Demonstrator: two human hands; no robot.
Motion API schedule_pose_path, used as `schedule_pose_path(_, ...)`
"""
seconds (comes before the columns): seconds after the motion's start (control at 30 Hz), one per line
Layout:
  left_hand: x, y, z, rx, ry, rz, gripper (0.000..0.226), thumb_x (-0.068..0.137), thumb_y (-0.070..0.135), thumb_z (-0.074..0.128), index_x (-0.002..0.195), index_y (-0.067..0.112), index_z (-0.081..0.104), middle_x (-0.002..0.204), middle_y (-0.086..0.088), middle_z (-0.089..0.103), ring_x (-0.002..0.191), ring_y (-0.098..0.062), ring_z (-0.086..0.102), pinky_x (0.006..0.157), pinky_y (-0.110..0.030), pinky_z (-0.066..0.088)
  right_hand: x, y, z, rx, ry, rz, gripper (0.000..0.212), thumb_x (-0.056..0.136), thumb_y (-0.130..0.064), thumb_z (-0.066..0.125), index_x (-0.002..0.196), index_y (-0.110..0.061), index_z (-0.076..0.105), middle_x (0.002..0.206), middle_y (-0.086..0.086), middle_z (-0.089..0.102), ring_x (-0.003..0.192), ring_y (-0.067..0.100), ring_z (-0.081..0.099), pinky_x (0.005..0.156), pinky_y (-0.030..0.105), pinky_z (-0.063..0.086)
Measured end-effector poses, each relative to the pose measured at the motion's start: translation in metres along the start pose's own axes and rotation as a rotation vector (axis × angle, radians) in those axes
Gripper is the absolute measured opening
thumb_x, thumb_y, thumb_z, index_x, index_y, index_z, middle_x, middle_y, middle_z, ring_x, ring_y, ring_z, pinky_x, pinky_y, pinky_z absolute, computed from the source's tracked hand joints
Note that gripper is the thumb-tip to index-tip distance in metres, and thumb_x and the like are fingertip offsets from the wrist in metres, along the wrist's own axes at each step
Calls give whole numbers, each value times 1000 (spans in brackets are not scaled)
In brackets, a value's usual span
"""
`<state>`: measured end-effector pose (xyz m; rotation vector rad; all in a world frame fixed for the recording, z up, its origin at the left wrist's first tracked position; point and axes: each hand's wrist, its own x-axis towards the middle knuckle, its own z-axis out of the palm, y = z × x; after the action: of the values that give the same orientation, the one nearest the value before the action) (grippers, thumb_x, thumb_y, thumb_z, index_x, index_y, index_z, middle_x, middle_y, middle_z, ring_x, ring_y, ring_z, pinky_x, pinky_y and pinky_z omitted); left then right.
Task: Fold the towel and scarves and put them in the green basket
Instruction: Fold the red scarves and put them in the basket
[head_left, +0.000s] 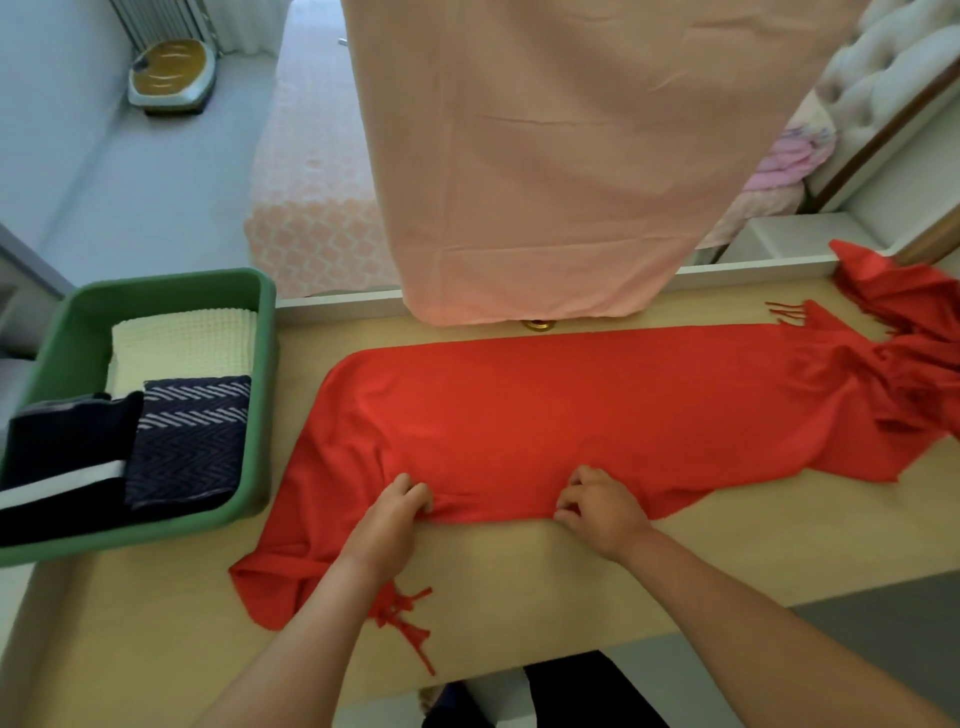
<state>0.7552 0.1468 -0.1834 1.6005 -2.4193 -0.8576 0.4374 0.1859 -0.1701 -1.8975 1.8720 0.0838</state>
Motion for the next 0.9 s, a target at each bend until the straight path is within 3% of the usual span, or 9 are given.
schedule_pose_path(0.1,-3,-3,-10,-41,27,-14,32,66,-4,49,75,26,56,78,12,52,73,-14,53,63,-29,42,0,-6,-3,43,89,-3,22,96,-38,55,99,-23,71,105,0,59,102,22,55,91,36,44)
schedule_pose_path(0.17,-1,7,-21,37,-154,-114,24,72,6,50,72,27,62,75,11,62,75,-16,63,64,-25,46,-1,-10,-7,49,-4,-27,27,98,-40,51,87,-22,69,92,0,59,94,23,59,83,36,46)
schedule_pose_path(0.23,4,19,-31,186,-479,-255,21,79,20,54,88,25,71,91,7,71,89,-18,68,76,-25,54,-3,-14,-13,91,-175,-14,41,97,-47,50,72,-17,63,72,0,58,76,21,60,70,35,45)
schedule_pose_path(0.3,10,31,-33,324,-586,-302,30,85,31,54,108,21,71,112,1,70,105,-23,65,87,-30,53,-3,-14,-17,108,-215,-11,42,94,-48,52,78,-13,68,70,1,64,71,19,60,67,33,45)
schedule_pose_path(0.37,16,45,-33,379,-437,-231,37,89,38,45,111,21,70,116,0,68,111,-26,62,88,-31,50,-3,-6,-23,122,-136,-3,29,94,-40,55,89,-19,73,85,-3,72,82,16,64,73,30,46)
schedule_pose_path(0.47,30,73,-27,285,-261,-154,31,89,32,43,103,24,70,108,-1,70,104,-27,65,83,-32,50,-8,17,-34,140,-31,50,19,93,-30,56,95,-24,74,100,-4,75,96,16,67,82,28,47)
schedule_pose_path(0.7,89,155,29,131,-219,103,35,91,17,45,122,23,63,123,-5,64,117,-26,58,97,-33,46,-32,124,-56,104,111,251,27,90,-13,51,106,-24,70,118,5,68,125,25,54,105,30,41)
schedule_pose_path(0.9,133,255,93,65,-222,216,35,92,19,51,126,20,58,129,-7,58,126,-26,49,107,-32,36,-59,229,-82,104,188,396,27,83,-4,51,95,-20,68,101,6,61,98,31,63,84,37,48)
